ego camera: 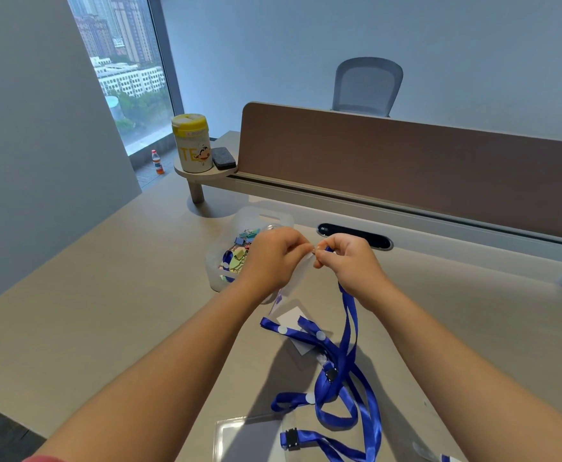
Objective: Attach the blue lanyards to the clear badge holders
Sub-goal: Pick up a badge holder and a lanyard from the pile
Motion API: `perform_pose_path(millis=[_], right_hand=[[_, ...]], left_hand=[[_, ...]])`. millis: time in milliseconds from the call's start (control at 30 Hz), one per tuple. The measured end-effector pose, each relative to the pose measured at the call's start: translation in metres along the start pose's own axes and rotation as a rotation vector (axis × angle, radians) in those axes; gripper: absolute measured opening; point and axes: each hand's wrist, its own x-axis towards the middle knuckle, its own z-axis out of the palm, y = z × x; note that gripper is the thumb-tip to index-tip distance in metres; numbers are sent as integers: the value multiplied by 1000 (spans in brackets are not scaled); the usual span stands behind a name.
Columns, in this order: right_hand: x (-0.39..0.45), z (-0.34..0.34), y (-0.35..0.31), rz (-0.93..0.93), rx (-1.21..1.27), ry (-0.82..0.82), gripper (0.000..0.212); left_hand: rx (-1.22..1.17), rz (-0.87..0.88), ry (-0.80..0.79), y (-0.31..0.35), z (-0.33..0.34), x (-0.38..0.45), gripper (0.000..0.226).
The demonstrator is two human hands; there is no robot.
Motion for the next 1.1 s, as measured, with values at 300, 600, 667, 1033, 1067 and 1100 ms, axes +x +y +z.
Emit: perform_pose_path(millis=[300,600,667,1033,1067,1100], right_hand=[[6,5,-6,-21,-42,73,12],[10,2,-4,-19,-78,23,15],[13,-1,-5,24,-17,7,24],[27,-28,-19,238,598,-22,26],[28,-32,-22,232,600,-24,26],[29,-36,-25,220,569,-16,26]], left_hand=[[-405,-197,56,-3,11,6,22],[-563,-303,22,-5,10,12,24],[-629,-341,-20,-7,8,13,24],[-517,-280,-93,-4,20,13,37],[-499,-267,-27,-2,20,16,32],[-476,-246,39,1,19,20,29]])
